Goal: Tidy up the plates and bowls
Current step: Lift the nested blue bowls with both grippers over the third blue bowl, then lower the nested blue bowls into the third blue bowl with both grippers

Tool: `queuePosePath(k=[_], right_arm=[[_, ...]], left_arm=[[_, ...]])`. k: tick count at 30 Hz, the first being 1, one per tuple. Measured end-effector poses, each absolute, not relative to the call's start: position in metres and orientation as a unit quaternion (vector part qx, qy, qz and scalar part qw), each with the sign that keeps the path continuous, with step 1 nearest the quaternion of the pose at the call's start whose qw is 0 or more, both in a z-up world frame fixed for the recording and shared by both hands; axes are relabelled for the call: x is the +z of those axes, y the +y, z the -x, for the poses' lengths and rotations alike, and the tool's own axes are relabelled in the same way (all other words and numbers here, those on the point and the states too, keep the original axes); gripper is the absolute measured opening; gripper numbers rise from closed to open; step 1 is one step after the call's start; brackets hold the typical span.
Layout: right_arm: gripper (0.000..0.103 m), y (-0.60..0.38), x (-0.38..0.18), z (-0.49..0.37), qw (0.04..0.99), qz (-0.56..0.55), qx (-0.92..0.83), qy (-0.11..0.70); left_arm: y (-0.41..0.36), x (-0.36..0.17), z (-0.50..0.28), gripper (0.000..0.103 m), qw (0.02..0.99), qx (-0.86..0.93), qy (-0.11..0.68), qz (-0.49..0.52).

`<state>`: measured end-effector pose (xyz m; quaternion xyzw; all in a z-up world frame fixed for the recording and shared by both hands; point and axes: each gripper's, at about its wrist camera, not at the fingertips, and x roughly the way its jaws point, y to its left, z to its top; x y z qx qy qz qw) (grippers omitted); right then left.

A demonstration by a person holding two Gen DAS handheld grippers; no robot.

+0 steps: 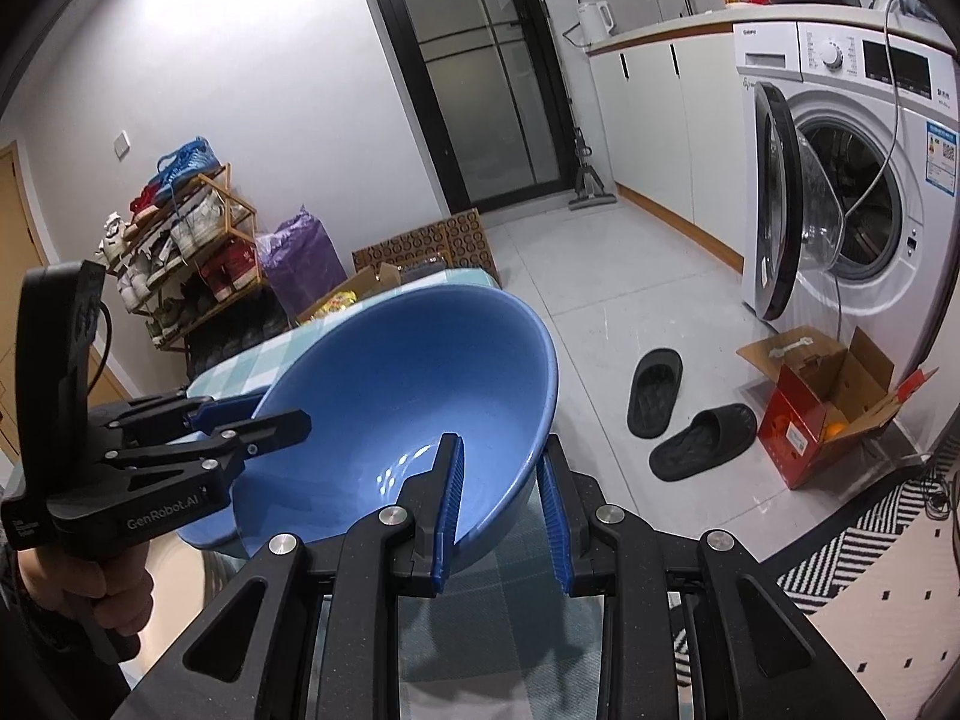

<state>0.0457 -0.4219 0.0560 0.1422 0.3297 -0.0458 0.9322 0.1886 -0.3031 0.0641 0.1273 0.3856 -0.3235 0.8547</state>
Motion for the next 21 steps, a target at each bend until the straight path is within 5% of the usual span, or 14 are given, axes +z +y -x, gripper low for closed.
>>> queuePosePath(k=[21], right_arm=[[0.026,-0.388,0.071,-0.049,0.946,-0.135,-0.034,0.292]], left_arm=[[-0.262,0.084,-0.187,0.030,0.878,-0.302,0.357,-0.100]])
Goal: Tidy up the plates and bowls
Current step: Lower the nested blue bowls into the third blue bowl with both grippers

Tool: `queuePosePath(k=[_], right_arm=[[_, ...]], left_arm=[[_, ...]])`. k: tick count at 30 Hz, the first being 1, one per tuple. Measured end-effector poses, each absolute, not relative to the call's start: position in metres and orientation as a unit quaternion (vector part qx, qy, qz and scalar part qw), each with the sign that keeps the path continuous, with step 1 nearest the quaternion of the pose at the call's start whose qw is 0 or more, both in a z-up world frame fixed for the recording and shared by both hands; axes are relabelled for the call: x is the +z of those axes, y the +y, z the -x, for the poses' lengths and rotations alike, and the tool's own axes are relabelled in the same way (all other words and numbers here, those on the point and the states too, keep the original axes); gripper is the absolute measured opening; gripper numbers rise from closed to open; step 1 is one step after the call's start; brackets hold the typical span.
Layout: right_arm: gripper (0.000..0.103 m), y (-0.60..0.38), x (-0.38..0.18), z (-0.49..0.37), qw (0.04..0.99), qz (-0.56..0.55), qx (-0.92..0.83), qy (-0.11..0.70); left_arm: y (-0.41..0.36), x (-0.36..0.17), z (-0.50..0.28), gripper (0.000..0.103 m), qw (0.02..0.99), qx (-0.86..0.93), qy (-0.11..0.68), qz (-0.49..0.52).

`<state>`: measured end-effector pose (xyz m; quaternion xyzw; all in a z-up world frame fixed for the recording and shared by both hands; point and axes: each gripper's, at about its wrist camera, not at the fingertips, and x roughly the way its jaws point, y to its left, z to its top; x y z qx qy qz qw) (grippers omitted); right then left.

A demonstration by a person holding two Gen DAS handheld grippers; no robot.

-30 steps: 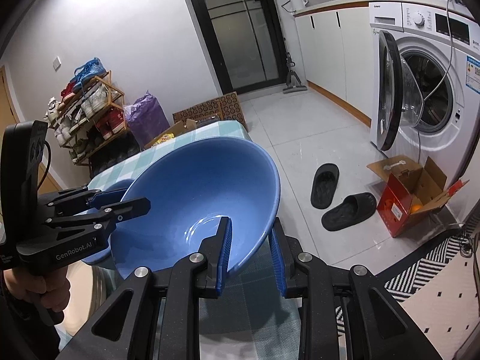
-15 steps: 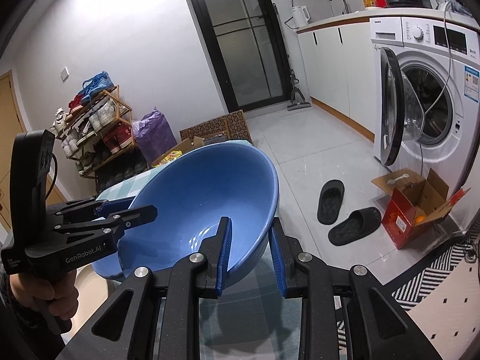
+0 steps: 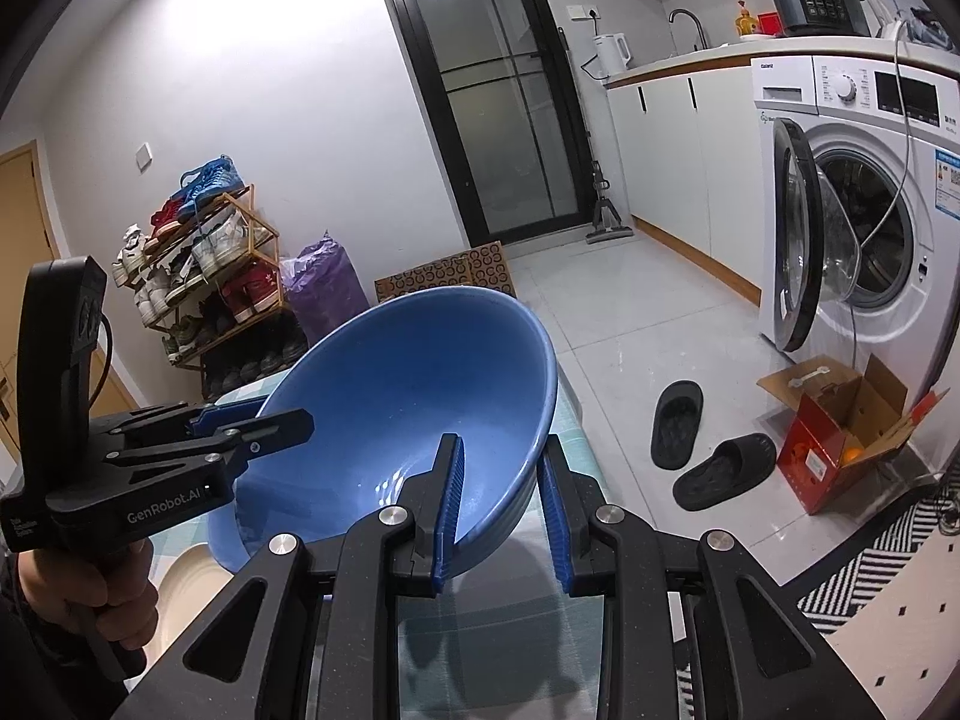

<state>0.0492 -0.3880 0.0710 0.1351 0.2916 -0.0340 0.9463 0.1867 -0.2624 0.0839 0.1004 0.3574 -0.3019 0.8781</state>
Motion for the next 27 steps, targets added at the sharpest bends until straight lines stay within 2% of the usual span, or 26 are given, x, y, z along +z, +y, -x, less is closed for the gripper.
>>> queuePosePath(k=[27], right_arm=[[0.026,-0.340,0.080,-0.068,0.952,-0.104,-0.005,0.288]], left_arm=[[-0.210,0.097,-0.191,0.030,0.896,-0.279,0.340,-0.068]])
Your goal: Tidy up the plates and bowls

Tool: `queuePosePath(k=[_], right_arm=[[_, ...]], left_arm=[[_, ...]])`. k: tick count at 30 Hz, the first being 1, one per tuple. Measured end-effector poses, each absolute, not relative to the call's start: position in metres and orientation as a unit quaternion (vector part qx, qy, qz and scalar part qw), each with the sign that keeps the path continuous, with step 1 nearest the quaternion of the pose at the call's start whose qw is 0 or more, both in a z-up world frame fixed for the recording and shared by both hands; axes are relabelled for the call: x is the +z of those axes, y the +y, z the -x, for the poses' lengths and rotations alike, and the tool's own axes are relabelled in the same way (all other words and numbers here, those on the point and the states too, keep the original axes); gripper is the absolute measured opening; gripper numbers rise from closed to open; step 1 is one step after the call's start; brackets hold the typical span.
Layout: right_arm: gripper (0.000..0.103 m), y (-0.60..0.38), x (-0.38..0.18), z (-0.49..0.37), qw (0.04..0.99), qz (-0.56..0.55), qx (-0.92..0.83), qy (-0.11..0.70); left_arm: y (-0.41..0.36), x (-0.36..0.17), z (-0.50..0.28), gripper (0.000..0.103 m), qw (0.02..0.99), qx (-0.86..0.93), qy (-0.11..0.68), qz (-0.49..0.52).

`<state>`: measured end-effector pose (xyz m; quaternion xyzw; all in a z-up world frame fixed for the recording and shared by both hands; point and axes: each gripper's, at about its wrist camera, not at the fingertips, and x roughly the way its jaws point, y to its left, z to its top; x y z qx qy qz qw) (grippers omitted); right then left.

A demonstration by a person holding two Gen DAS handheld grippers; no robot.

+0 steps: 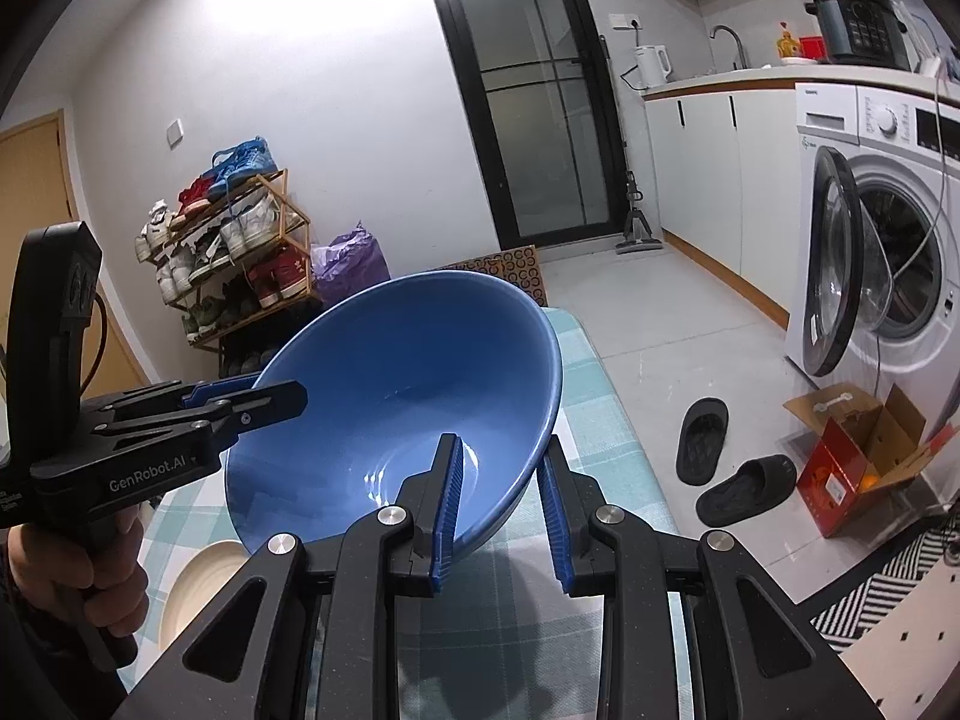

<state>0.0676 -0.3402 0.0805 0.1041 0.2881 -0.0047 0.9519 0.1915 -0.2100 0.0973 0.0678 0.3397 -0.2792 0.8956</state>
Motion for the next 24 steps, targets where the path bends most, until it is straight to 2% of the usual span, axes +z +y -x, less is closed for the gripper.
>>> queuePosePath(k=[24], right_arm=[[0.026,-0.269,0.069,-0.101,0.946,-0.059,0.039,0.317]], left_arm=[[-0.142,0.081,-0.200,0.030,0.907,-0.239,0.345,-0.026]])
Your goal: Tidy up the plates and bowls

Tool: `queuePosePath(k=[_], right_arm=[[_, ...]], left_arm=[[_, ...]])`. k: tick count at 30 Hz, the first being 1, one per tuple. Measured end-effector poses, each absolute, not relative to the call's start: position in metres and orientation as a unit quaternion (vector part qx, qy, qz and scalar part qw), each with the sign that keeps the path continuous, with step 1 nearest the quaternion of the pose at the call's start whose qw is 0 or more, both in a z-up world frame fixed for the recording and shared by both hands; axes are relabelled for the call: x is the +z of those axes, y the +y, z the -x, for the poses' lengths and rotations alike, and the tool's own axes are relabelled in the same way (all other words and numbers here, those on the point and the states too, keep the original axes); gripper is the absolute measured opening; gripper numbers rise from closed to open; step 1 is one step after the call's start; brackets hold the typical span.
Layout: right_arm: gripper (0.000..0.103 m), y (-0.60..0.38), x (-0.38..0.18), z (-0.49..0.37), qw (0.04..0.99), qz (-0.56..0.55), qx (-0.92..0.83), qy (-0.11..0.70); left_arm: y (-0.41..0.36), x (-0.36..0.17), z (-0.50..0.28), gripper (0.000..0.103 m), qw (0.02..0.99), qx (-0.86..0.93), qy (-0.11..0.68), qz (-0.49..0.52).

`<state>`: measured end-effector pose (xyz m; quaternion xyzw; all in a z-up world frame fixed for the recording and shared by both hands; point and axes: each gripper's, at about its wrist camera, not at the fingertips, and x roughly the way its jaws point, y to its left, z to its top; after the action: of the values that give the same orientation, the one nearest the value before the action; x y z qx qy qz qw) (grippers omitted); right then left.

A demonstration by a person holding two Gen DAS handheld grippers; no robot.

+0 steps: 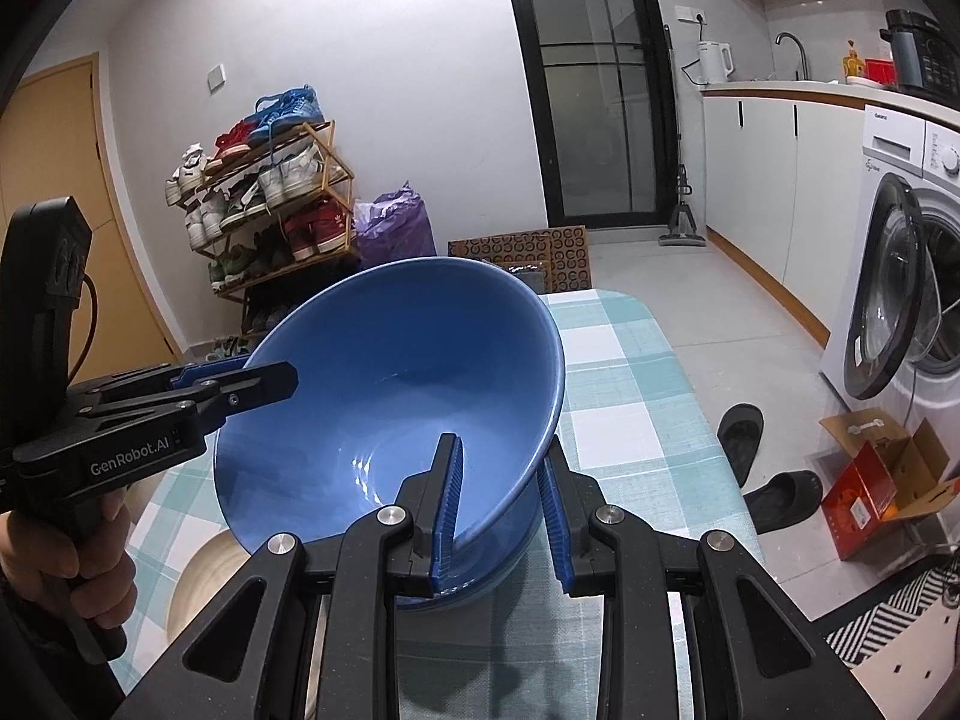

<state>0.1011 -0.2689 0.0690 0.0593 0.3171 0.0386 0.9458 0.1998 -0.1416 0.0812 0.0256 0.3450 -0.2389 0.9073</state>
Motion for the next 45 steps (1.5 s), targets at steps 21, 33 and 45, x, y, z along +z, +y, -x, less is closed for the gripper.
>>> queuePosePath(k=[21,33,45], right_arm=[[0.026,-0.251,0.042,-0.126,0.935,-0.037,0.038,0.351],[0.026,-0.245,0.033,-0.133,0.933,-0.030,0.025,0.358],[0.026,-0.244,0.021,-0.139,0.931,-0.016,0.011,0.365]], left_arm=[[-0.133,0.049,-0.207,0.029,0.902,-0.221,0.371,-0.021],[-0.137,0.038,-0.213,0.029,0.899,-0.211,0.383,-0.028],[-0.142,0.025,-0.217,0.029,0.894,-0.207,0.397,-0.035]])
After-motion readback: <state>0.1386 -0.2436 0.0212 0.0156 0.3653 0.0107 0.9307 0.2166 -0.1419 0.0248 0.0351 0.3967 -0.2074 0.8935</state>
